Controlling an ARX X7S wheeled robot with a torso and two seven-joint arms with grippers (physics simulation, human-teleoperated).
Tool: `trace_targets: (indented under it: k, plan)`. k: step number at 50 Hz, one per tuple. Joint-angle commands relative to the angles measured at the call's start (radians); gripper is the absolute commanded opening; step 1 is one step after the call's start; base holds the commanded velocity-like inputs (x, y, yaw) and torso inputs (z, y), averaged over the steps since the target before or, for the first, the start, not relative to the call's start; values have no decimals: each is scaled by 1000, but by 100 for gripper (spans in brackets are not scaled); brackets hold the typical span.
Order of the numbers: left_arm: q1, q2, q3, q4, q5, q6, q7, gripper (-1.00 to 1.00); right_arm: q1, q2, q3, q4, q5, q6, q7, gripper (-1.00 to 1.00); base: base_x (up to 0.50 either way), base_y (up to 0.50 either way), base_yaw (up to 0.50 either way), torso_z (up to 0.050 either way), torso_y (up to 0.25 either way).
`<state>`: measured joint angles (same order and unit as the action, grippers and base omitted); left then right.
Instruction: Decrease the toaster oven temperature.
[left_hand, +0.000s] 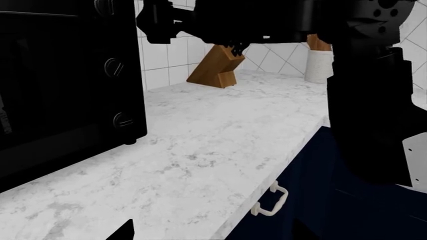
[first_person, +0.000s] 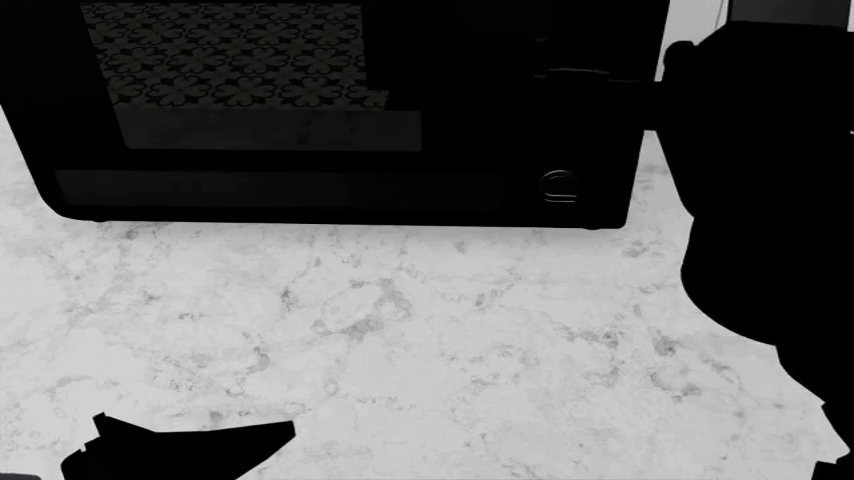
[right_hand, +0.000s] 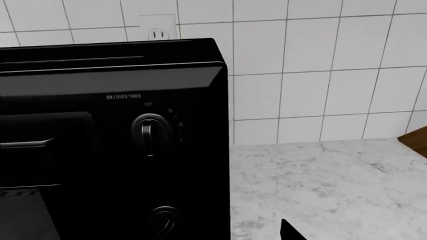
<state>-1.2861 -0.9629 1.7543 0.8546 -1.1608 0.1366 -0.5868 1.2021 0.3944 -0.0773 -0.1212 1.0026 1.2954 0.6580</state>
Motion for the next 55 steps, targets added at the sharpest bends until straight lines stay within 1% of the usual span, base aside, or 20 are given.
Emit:
trace_targets:
  k: [1,16,41,55]
  plan:
    - [6,1,0,1,11,-4,-3,100,45,2,-40,107,-54,-68,-53,100,0,0,0,0,0]
    - [21,11,-1,-11,25,0,-2,100,95,-13,-99,183,-98,-100,-85,100,0,0,0,0,0]
    - [30,13,-8,-34,20,8,12,100,16,-37,-106,330,-134,-215,-143,100,0,0,0,0,0]
    - [38,8,-9,-23,28,8,7,100,-59,-55,-94,306,-108,-237,-149,100,0,0,0,0,0]
